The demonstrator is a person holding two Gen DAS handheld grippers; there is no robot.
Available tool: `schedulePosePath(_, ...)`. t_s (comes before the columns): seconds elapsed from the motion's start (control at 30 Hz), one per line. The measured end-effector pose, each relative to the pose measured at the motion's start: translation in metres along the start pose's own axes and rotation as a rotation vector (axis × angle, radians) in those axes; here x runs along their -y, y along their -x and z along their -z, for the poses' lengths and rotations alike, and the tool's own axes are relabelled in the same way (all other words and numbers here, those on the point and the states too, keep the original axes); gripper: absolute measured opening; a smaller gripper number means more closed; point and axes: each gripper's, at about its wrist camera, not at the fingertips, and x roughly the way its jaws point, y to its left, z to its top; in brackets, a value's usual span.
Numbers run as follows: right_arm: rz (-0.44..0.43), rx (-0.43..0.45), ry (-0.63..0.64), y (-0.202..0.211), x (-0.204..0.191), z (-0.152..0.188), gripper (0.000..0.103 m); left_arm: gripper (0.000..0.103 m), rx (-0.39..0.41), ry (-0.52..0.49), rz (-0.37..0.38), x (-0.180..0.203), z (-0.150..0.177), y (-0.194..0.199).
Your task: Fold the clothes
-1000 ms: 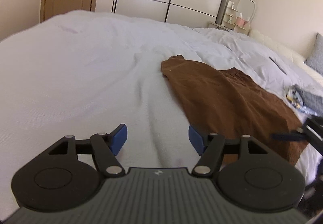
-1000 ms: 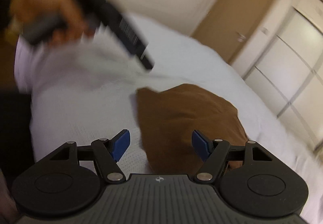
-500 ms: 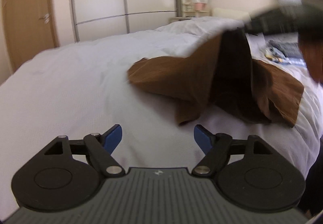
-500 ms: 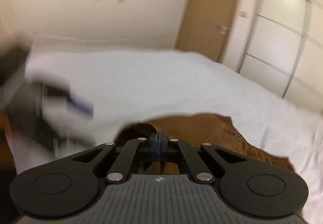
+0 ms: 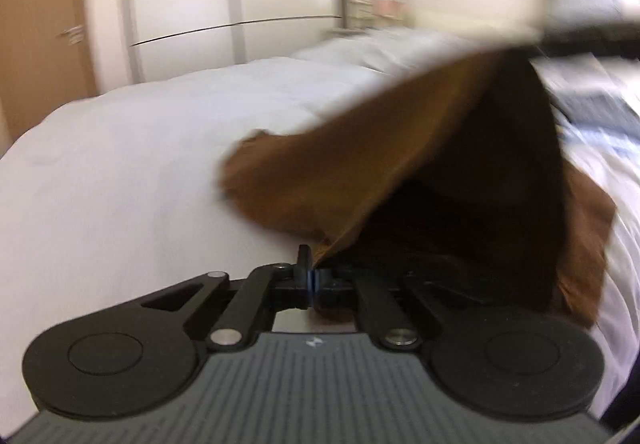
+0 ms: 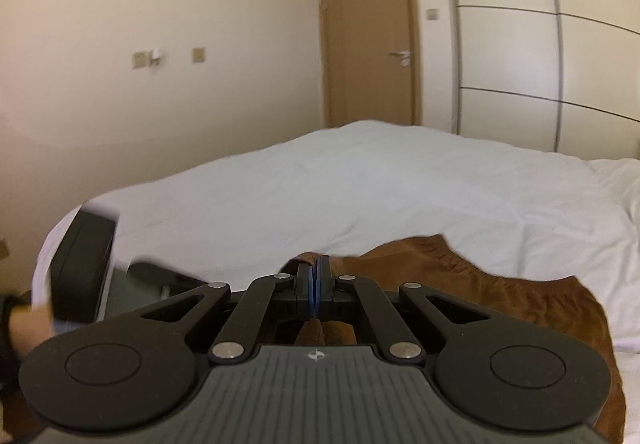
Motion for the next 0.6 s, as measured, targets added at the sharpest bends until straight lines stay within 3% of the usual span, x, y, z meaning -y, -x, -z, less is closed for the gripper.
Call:
schedulePosePath(0.03, -0.009, -0.008, 0.010, 0.002, -0.006, 0.004, 0.001, 0.000, 0.003, 0.027, -0.036, -0.012, 0.000, 0.009)
schedulePosePath(0.1, -0.020, -0.043, 0.034, 0.008, -0.017, 0.016, 0.021, 0.000, 0.007, 0.070, -0.106, -0.034, 0.002, 0.030)
schedulePosePath(0.2, -0.009, -0.079, 0.026, 0.017, -0.026, 0.038, 0.036, 0.000, -0.011, 0.102, -0.232, -0.064, 0.006, 0.058)
schedulePosePath(0.27, 0.006, -0.106, 0.009, 0.019, -0.028, 0.054, 0.037, 0.001, -0.038, 0.130, -0.264, -0.078, 0.013, 0.065)
schedulePosePath(0.43, 0.027, -0.184, 0.014, 0.017, -0.040, 0.087, 0.038, 0.002, -0.107, 0.119, -0.261, -0.083, 0.026, 0.054)
schedulePosePath(0.53, 0.028, -0.223, 0.034, 0.021, -0.054, 0.097, 0.042, 0.005, -0.120, 0.135, -0.265, -0.085, 0.033, 0.043)
schedulePosePath(0.6, 0.024, -0.241, 0.015, 0.021, -0.059, 0.101, 0.042, 0.013, -0.122, 0.139, -0.268, -0.089, 0.041, 0.046)
